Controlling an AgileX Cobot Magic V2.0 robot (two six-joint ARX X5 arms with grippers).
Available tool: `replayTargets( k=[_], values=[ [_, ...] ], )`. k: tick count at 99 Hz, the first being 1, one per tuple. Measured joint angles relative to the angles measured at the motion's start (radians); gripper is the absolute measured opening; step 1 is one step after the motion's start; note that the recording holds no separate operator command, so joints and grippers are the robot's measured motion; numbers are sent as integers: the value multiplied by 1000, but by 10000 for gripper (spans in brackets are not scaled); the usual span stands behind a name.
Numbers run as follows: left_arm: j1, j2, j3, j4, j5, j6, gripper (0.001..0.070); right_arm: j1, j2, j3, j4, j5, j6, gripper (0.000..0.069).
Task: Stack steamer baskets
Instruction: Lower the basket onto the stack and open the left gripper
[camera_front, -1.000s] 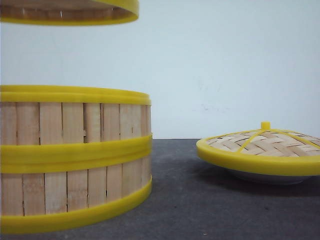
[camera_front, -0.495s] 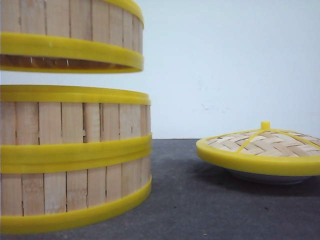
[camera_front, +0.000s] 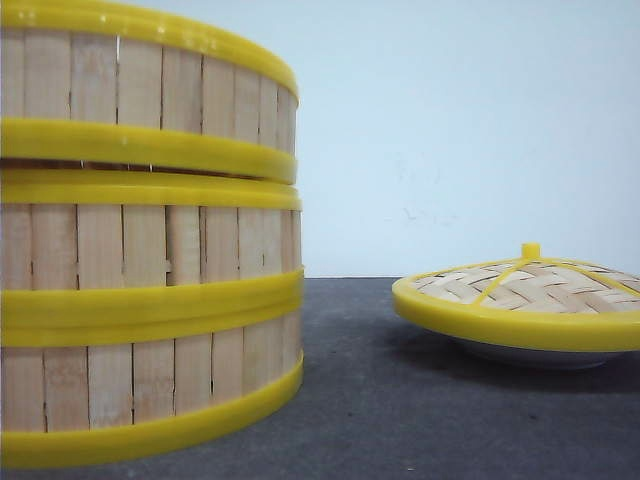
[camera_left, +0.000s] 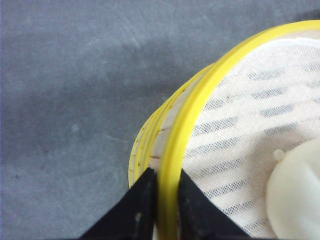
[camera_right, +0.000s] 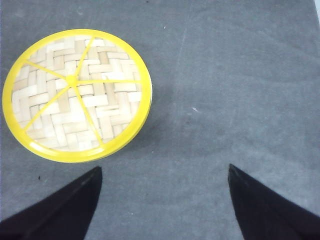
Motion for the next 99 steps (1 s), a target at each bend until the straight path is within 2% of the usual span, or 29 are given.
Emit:
replayTargets(
  k=[76,84,99],
  values=[
    [-11,27,0,27,-25,1,33,0,0,0,8,0,0,494],
    [-11,27,0,31,-25,-2,78,0,0,0,8,0,0,494],
    [-10,27,0,43,-25,-8,233,0,0,0,8,-1,0,494]
  ],
)
